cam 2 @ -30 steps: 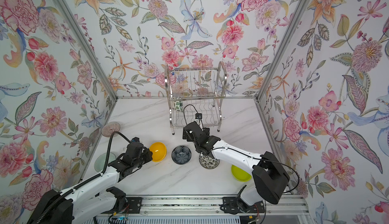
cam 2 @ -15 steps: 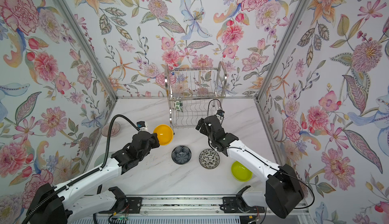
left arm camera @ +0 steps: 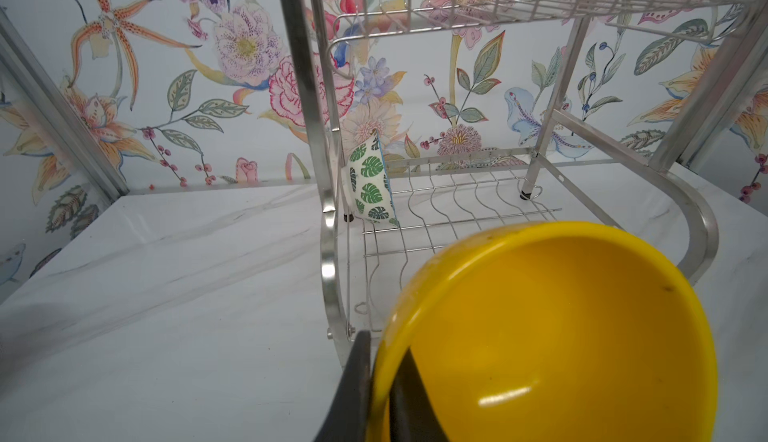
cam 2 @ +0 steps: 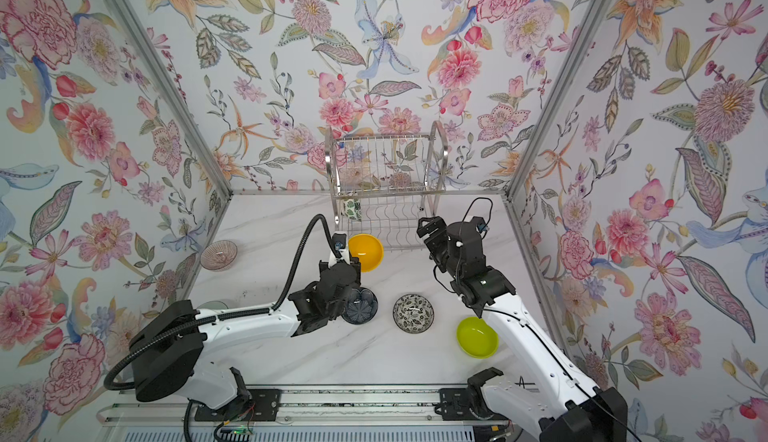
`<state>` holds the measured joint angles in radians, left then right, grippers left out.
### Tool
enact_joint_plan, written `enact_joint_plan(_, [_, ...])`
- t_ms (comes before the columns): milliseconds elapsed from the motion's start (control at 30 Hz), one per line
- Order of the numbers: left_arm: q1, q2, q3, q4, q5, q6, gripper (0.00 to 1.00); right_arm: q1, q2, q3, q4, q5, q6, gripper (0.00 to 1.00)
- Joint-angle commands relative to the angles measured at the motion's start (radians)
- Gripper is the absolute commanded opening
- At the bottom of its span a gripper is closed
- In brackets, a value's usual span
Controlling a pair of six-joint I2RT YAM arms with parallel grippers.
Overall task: Load the bowls into the dish rack
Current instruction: 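Lift the yellow bowl with the left gripper while the right gripper approaches, then grasp the yellow bowl rim with the right gripper beside the left gripper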
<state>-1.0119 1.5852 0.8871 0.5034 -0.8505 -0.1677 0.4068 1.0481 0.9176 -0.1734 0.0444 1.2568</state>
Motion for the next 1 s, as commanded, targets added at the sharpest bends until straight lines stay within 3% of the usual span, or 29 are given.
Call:
enact_joint_plan(0, [-0.016,0.083,0.09,0.213,-0.075,0.165,0.0,-0.012,-0.002,-0.041,0.069,-0.11,0.201,0.99])
enact_joint_plan(200, [-0.032,0.217,0.173,0.373,-0.057,0.297,0.0,0.004,0.033,-0.082,0.203,-0.138,0.392,0.99])
enact_joint_plan(433, [-0.032,0.29,0.222,0.405,-0.011,0.315,0.0,0.044,0.051,-0.113,0.309,-0.102,0.524,0.98])
enact_joint_plan(533, [-0.032,0.303,0.222,0.432,-0.001,0.324,0.0,0.061,0.053,-0.144,0.366,-0.069,0.589,0.93])
enact_joint_plan(800, [-0.037,0.325,0.219,0.485,0.011,0.339,0.0,0.079,0.108,-0.126,0.431,-0.034,0.666,0.79])
enact_joint_plan(967, [-0.04,0.323,0.208,0.507,0.021,0.339,0.0,0.082,0.159,-0.071,0.422,-0.042,0.674,0.75])
